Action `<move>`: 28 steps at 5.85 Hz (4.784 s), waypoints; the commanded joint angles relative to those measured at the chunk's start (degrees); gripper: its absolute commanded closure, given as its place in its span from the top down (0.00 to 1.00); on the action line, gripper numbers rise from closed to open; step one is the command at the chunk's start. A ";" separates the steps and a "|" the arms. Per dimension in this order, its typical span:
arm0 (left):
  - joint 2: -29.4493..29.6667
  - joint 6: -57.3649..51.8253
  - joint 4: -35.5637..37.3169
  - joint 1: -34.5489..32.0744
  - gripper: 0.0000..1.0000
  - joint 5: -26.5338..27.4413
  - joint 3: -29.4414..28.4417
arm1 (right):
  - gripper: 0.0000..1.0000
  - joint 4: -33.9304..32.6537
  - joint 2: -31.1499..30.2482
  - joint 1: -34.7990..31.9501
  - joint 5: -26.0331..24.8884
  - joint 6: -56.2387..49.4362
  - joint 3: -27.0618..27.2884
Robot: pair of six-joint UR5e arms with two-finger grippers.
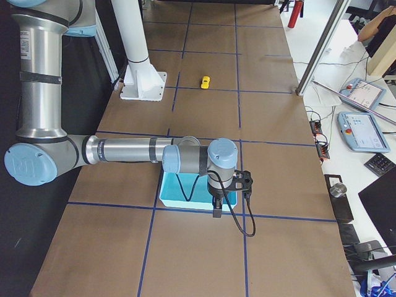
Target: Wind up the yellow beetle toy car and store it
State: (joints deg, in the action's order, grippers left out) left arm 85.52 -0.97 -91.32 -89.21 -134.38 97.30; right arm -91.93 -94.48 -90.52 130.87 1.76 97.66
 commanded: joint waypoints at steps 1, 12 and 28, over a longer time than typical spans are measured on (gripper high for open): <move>0.00 0.00 0.00 0.09 1.00 0.09 0.00 | 1.00 0.09 0.00 0.08 0.00 0.00 -0.01; 24.40 0.53 -0.35 40.21 1.00 -1.85 10.45 | 1.00 0.18 0.09 -0.01 0.17 0.00 -0.01; 56.85 -23.84 18.30 66.17 1.00 33.93 -10.25 | 1.00 0.26 0.09 0.08 0.17 0.00 -0.10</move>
State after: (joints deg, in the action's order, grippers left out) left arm 141.13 -27.53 -70.58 -24.21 -100.59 89.84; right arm -91.67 -94.39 -90.44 131.05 1.76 97.63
